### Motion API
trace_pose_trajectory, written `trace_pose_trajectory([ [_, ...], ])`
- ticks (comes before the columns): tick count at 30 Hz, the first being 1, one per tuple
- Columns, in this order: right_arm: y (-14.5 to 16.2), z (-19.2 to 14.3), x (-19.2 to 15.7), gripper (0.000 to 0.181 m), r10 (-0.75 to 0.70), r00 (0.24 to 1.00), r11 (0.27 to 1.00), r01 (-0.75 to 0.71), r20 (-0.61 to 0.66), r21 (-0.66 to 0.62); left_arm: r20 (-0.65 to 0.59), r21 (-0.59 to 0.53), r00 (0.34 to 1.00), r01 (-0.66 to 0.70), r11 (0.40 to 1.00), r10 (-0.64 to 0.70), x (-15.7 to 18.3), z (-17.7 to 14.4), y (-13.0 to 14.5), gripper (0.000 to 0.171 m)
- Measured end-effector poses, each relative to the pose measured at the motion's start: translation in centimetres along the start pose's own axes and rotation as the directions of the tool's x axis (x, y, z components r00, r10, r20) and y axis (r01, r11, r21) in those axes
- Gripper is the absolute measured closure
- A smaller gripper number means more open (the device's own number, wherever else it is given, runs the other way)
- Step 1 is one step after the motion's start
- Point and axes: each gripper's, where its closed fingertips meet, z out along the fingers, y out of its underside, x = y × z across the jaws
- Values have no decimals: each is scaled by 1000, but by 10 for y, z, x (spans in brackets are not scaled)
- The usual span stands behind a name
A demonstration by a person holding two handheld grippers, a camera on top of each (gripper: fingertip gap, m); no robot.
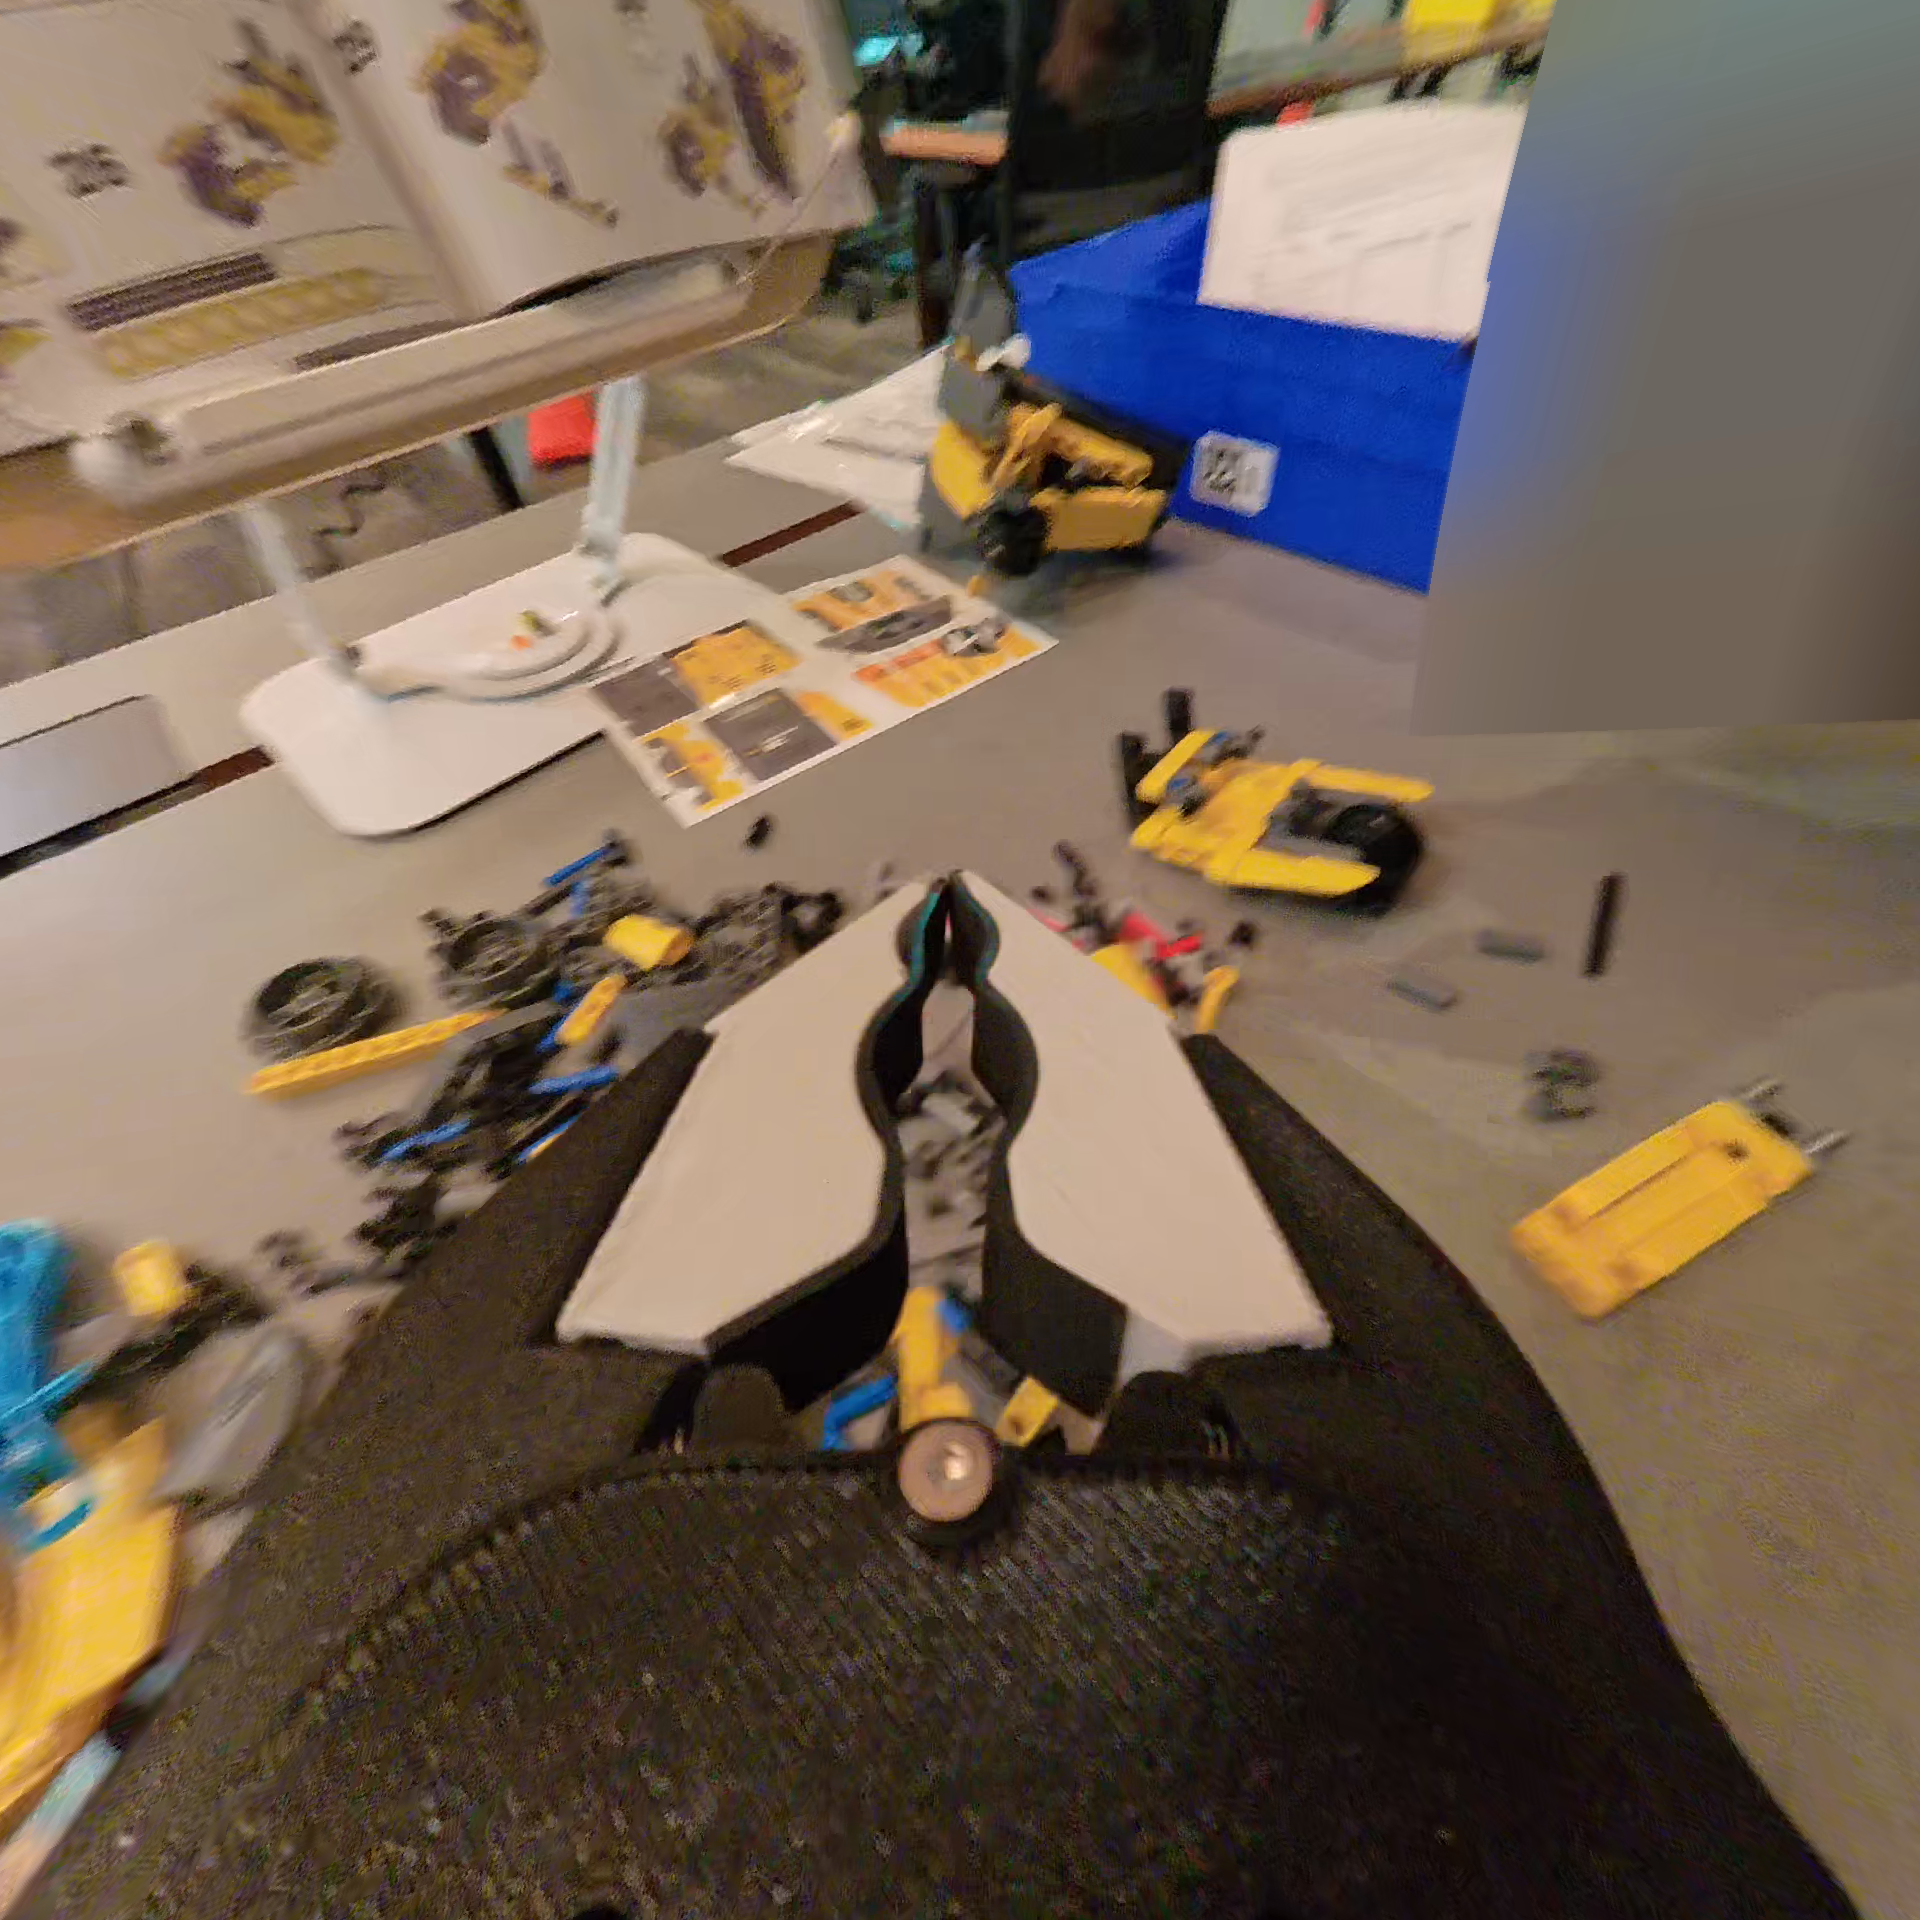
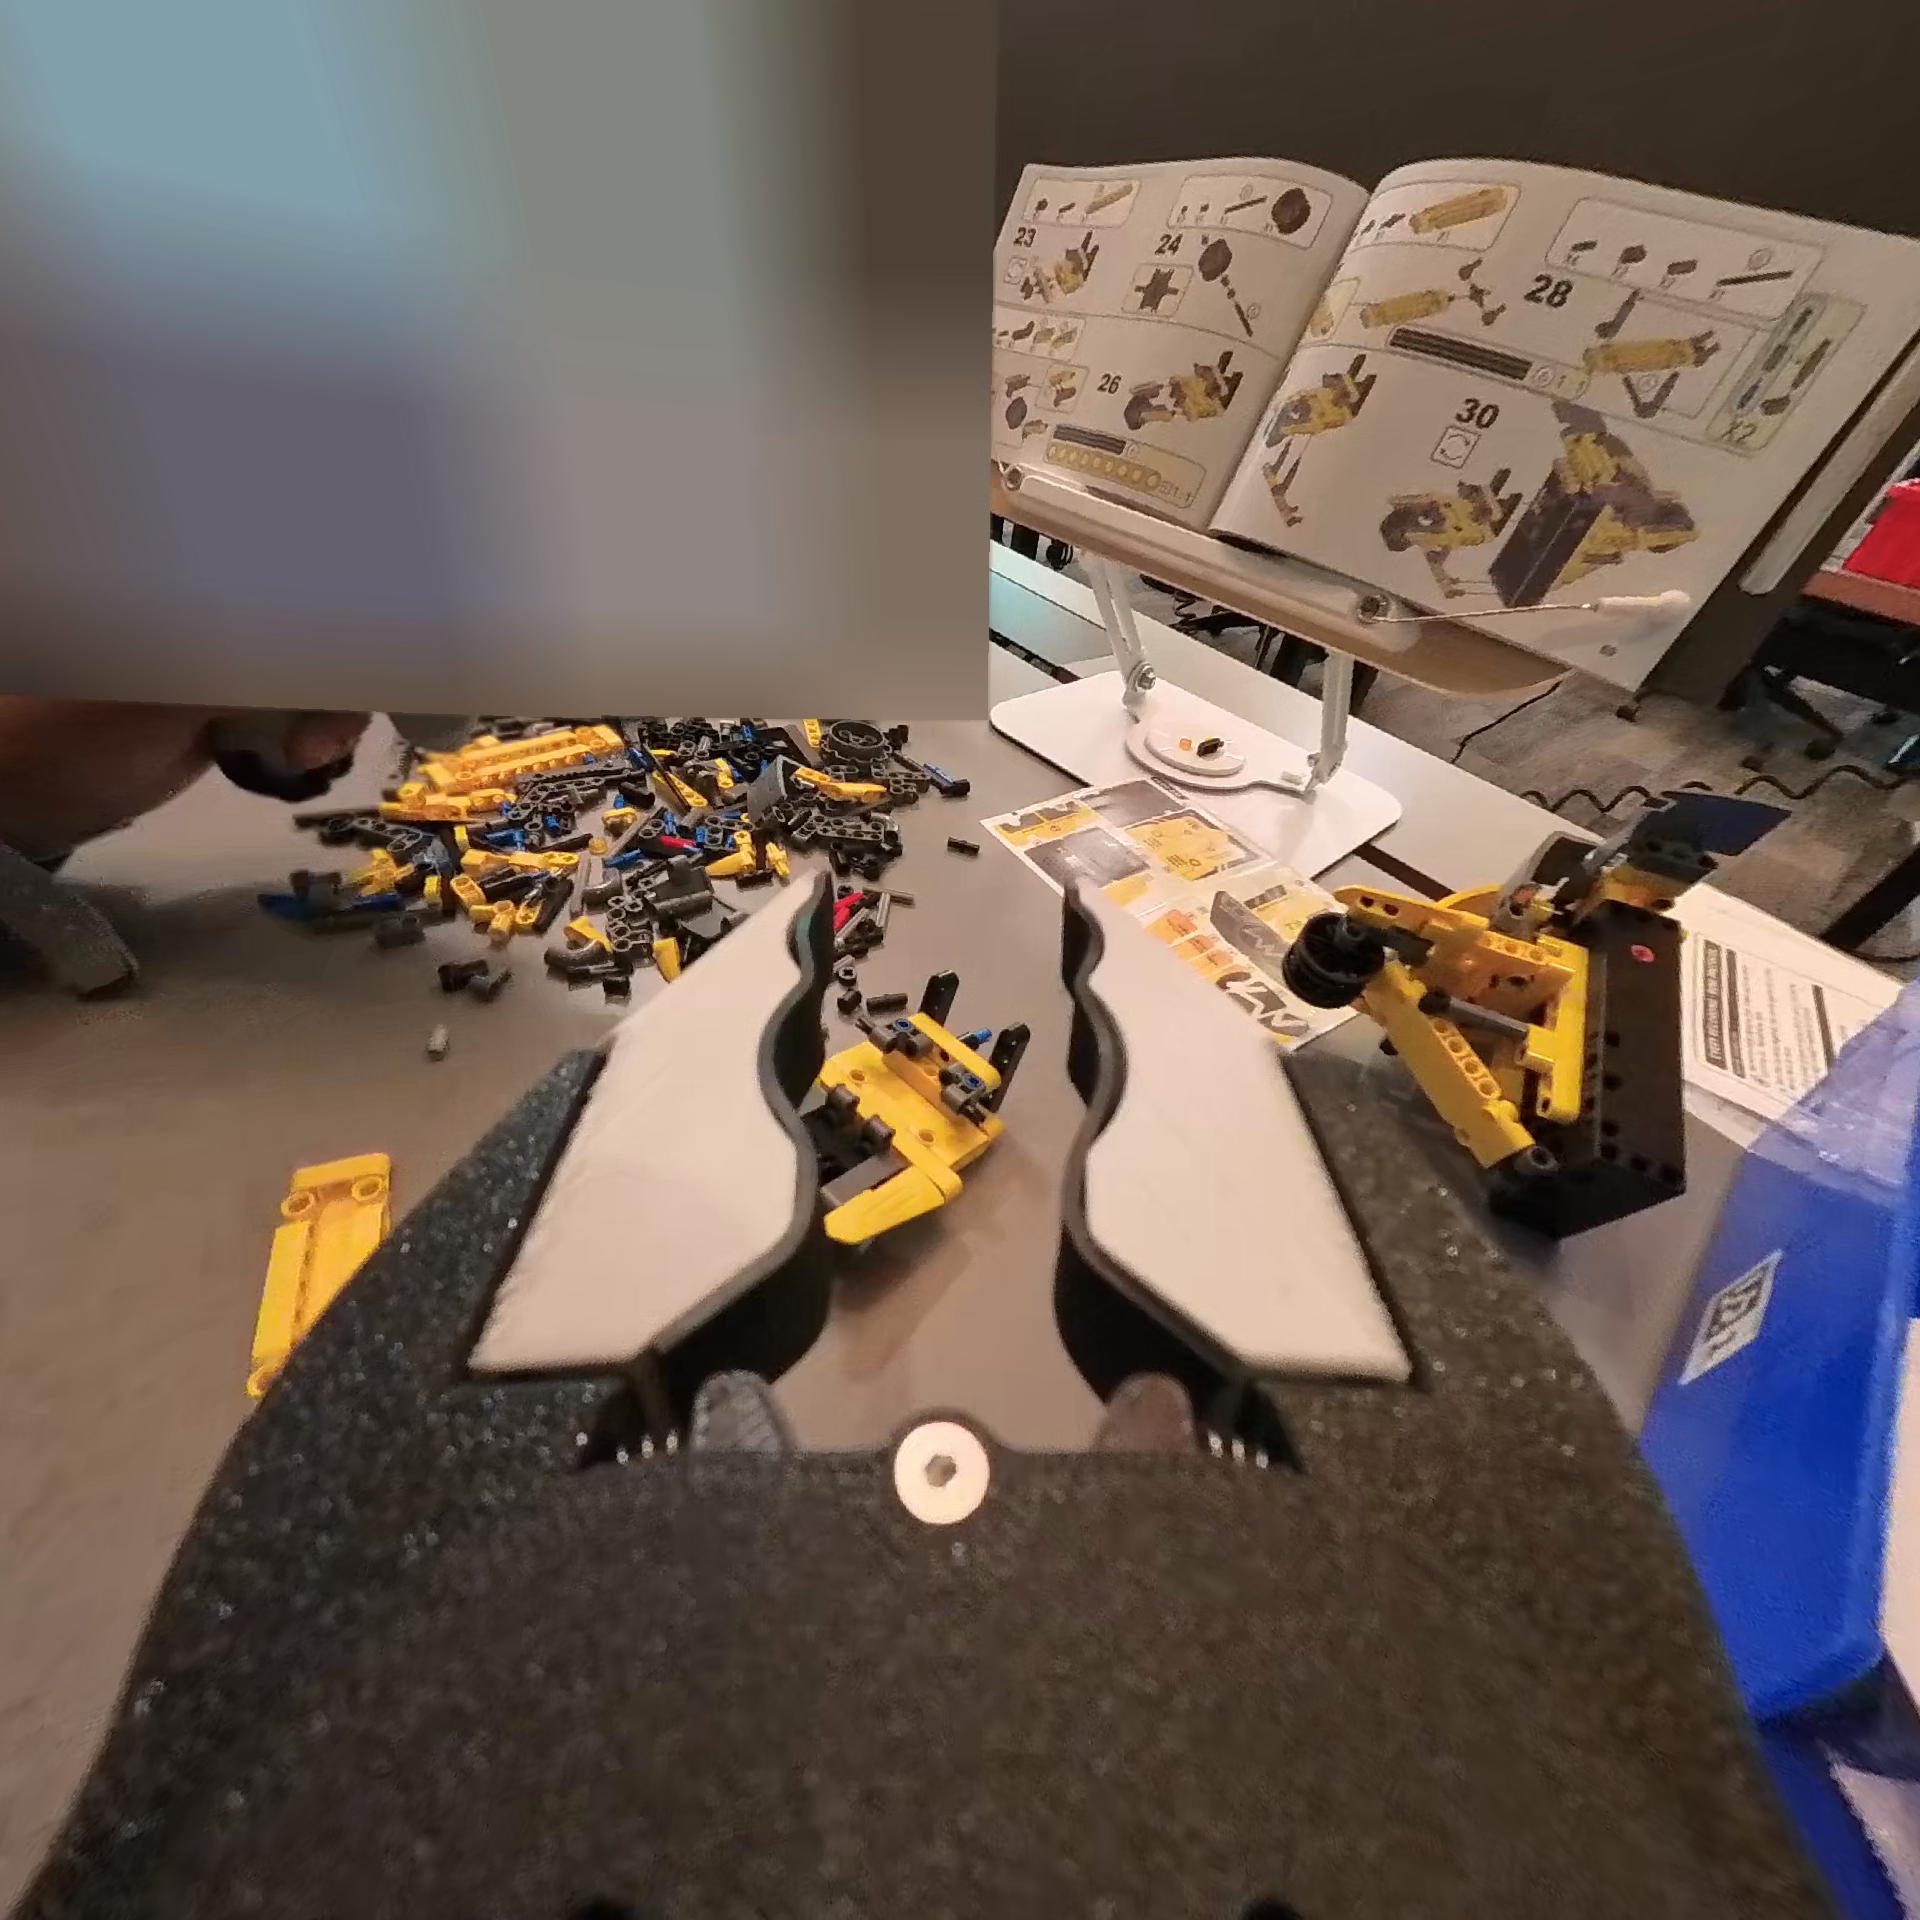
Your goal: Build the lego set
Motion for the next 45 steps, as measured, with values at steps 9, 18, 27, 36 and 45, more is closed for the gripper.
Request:
trace_pose_trajectory([
  [9, 10, 6, 1, 138, 36, 999, 999, -35, 18, -33, 213, -69, 972, 118, 991, -101, -86, -39, 37, 171],
  [18, 25, 13, 2, 138, 38, 999, 995, -36, 16, -91, 67, -138, 982, 184, 973, -176, -58, -19, 50, 164],
  [27, 22, 10, 5, 138, 21, 1000, 996, -21, -2, -87, 46, -385, 993, 120, 915, -110, -36, 17, 84, 168],
  [36, 15, 8, 2, 138, 18, 1000, 998, -18, 9, -64, 67, -424, 994, 109, 899, -89, -38, 24, 88, 171],
  [45, 13, 6, 3, 138, 11, 1000, 998, -10, 4, -58, 100, -378, 992, 105, 920, -72, -48, 19, 79, 170],
])
